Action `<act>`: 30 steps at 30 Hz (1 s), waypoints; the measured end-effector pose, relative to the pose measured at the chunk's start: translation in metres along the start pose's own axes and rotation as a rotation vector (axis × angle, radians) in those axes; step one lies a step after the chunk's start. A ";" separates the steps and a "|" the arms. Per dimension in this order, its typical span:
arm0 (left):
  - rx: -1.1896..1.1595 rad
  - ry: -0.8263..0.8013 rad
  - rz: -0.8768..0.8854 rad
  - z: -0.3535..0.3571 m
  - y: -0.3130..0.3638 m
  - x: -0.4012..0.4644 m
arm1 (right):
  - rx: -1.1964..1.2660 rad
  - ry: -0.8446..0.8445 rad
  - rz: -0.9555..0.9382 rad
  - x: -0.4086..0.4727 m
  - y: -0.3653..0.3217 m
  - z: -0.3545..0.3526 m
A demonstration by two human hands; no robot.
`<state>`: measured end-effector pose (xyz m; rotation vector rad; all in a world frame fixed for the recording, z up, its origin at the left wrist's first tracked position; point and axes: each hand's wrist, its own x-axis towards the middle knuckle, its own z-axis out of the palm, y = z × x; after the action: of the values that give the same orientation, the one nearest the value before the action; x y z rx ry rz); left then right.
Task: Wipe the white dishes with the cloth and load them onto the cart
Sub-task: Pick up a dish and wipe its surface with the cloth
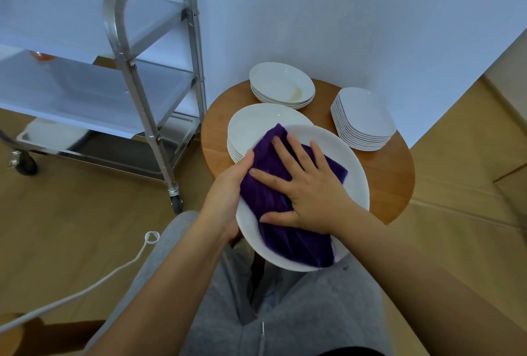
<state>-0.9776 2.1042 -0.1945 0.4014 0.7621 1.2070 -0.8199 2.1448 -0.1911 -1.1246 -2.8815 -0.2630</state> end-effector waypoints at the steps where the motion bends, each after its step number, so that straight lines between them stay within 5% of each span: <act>1: 0.016 0.002 0.020 0.001 0.002 -0.001 | 0.002 0.030 0.007 0.002 0.000 0.001; 6: 0.060 -0.013 0.078 -0.003 0.014 -0.005 | -0.005 0.234 0.268 0.005 0.007 0.000; 11: 0.160 0.178 0.219 -0.012 0.015 -0.007 | 0.077 0.173 0.675 0.005 0.035 -0.012; 15: 0.120 0.234 0.300 -0.007 0.016 -0.004 | 0.948 0.379 0.888 -0.004 0.028 -0.014; 20: 0.033 0.222 0.359 0.004 0.018 0.005 | 1.695 0.528 1.170 -0.009 -0.008 -0.002; 26: -0.153 0.378 0.359 0.033 0.002 0.017 | 2.197 0.530 1.436 0.011 -0.071 -0.006; 30: -0.185 0.307 0.312 0.028 -0.002 0.018 | 2.238 0.552 1.428 0.012 -0.074 -0.009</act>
<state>-0.9537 2.1237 -0.1820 0.1861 0.8611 1.6437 -0.8791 2.0974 -0.1921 -1.2513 -0.1824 1.5980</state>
